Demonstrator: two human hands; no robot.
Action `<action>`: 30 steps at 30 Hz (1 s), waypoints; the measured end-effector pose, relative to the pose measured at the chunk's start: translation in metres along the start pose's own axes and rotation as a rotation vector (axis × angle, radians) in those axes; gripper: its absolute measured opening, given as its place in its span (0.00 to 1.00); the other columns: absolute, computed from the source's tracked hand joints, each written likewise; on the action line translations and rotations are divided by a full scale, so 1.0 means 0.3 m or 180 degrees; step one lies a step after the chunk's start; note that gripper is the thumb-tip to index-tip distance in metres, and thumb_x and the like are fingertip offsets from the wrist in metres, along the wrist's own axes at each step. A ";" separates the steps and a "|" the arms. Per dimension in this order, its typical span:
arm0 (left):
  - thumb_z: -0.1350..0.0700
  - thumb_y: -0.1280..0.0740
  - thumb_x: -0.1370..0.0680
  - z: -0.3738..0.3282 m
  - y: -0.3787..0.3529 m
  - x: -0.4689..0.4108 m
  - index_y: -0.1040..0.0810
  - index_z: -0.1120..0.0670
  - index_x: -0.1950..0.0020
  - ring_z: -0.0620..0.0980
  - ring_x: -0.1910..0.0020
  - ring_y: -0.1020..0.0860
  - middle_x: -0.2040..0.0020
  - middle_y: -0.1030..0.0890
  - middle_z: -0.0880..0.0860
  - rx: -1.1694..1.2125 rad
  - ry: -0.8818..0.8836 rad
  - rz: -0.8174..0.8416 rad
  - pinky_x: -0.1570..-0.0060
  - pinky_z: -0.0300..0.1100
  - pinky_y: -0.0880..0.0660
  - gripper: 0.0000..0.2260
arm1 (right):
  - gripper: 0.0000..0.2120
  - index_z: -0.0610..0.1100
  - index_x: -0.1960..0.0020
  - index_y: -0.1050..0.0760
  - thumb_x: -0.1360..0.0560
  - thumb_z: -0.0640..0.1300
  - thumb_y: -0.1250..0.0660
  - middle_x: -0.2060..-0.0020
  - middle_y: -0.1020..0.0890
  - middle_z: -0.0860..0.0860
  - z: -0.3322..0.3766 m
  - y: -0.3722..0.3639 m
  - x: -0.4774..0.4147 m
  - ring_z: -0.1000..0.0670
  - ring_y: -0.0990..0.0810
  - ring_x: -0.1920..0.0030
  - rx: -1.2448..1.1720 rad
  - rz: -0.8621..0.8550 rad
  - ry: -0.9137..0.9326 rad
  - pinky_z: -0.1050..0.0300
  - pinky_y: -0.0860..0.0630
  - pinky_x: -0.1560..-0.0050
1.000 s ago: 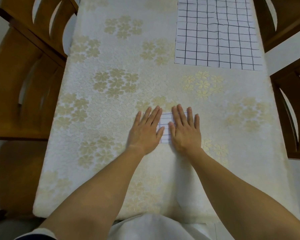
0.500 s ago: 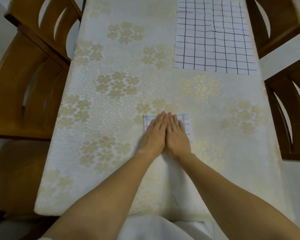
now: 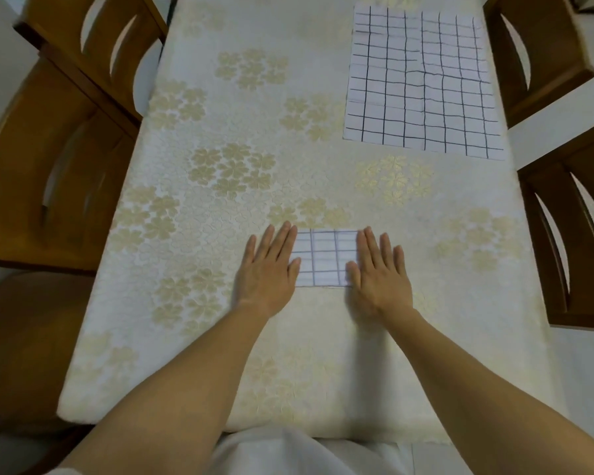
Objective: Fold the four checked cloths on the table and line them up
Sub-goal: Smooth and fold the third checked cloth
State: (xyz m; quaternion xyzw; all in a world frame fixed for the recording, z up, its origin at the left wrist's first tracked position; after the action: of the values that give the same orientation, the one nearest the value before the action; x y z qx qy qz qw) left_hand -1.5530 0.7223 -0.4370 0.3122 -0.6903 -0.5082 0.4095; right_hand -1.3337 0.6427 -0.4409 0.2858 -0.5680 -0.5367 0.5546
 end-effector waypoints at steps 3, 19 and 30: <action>0.44 0.62 0.14 0.002 0.026 0.002 0.67 0.53 0.18 0.54 0.19 0.65 0.19 0.68 0.49 0.0080 0.0150 -0.0014 0.20 0.55 0.61 0.28 | 0.33 0.46 0.18 0.60 0.19 0.59 0.66 0.19 0.58 0.50 0.016 0.027 0.006 0.47 0.61 0.19 -0.0230 -0.0295 0.0029 0.48 0.64 0.20; 0.43 0.61 0.15 -0.171 -0.011 -0.024 0.67 0.47 0.18 0.51 0.19 0.66 0.18 0.67 0.47 -0.0014 -0.0063 0.0089 0.21 0.55 0.61 0.27 | 0.29 0.49 0.19 0.66 0.15 0.58 0.62 0.20 0.64 0.54 0.096 -0.022 -0.044 0.49 0.67 0.20 0.0040 -0.0284 0.0133 0.46 0.63 0.20; 0.43 0.62 0.15 0.003 0.047 -0.001 0.70 0.51 0.19 0.57 0.19 0.67 0.18 0.68 0.50 -0.0318 0.0024 0.0088 0.21 0.59 0.62 0.28 | 0.30 0.45 0.19 0.67 0.16 0.56 0.61 0.20 0.64 0.49 0.068 0.039 -0.020 0.43 0.67 0.21 0.0300 -0.0169 -0.0187 0.39 0.66 0.22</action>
State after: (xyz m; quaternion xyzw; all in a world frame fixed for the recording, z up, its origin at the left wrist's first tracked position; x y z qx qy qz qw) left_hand -1.5538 0.7270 -0.4239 0.2837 -0.6667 -0.5352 0.4342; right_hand -1.3484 0.6574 -0.4282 0.3107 -0.6009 -0.5320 0.5092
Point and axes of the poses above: each hand's wrist, its own x-axis away from the middle knuckle, its own y-axis out of the back of the hand, z = x × y, the point moved 2 cm from there along -x, towards the middle knuckle
